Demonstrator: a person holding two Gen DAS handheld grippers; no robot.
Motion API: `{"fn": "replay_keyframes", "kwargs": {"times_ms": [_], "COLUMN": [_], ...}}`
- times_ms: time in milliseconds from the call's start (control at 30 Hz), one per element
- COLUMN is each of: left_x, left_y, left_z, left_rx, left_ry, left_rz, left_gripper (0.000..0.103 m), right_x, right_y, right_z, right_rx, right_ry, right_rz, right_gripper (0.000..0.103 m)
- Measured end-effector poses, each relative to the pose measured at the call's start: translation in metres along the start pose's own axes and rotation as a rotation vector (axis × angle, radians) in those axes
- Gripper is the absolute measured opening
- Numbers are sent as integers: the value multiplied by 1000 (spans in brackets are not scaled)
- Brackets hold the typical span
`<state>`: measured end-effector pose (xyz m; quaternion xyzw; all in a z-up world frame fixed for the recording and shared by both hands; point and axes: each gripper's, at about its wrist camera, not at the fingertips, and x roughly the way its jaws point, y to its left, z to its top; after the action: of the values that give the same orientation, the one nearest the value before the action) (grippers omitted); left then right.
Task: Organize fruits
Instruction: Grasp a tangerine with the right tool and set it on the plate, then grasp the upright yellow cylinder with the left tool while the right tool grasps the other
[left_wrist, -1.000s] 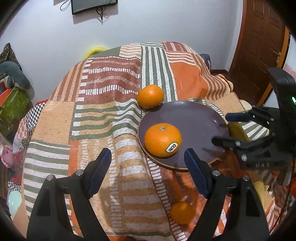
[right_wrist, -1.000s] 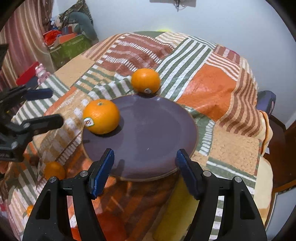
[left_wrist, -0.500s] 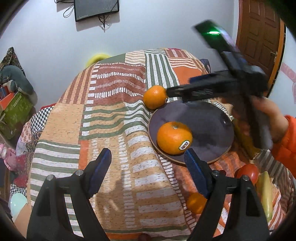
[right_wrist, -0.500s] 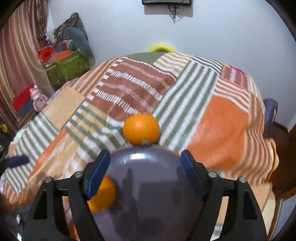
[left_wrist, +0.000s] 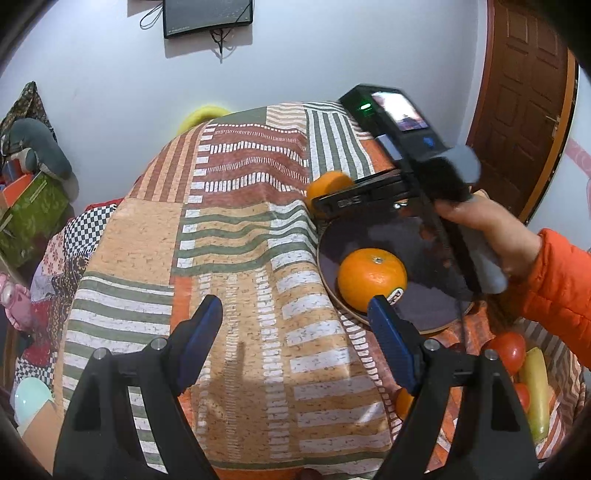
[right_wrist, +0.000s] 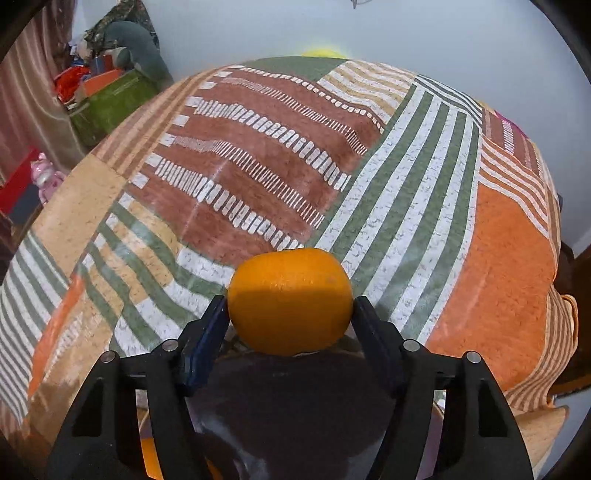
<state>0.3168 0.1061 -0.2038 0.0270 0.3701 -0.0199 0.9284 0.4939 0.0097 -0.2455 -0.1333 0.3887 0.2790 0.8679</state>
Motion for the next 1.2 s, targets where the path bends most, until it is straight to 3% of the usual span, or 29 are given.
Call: {"fn": "replay_keyframes", "kwargs": {"times_ms": [233,400,633,733,800,1033,1200], "left_x": [-4,-13,-32,-43,-49,-70,-77], "left_y": [-5,-15,-34,-42,-46,-62,-75], "left_z": [-3,-1,-1,-3,-5,-16,-28], "left_rx": [7,16,50,65,65,78,74], "left_ry": [-9,-21,-41,-64,-65,-67,-38], "left_rz": [2,-7,-2,-4,-12,-34,-54], "left_gripper": [81,81,81,81,81,81,81], "right_x": [-50,-50,-65,-88,-108,-183,-210], "right_y": [1,8,-4,-7,-10,-17,-24], "right_z": [-41,-64,-83,-92,-95,-122,-149], "right_rx": [-72,-117,-35,-29,-4,31,68], "right_ry": [-43,10,59,8,-26,-142,-168], "right_rz": [14,14,35,25,34,-6,-34], "right_gripper": [64,64,65,66,75,75,75]}}
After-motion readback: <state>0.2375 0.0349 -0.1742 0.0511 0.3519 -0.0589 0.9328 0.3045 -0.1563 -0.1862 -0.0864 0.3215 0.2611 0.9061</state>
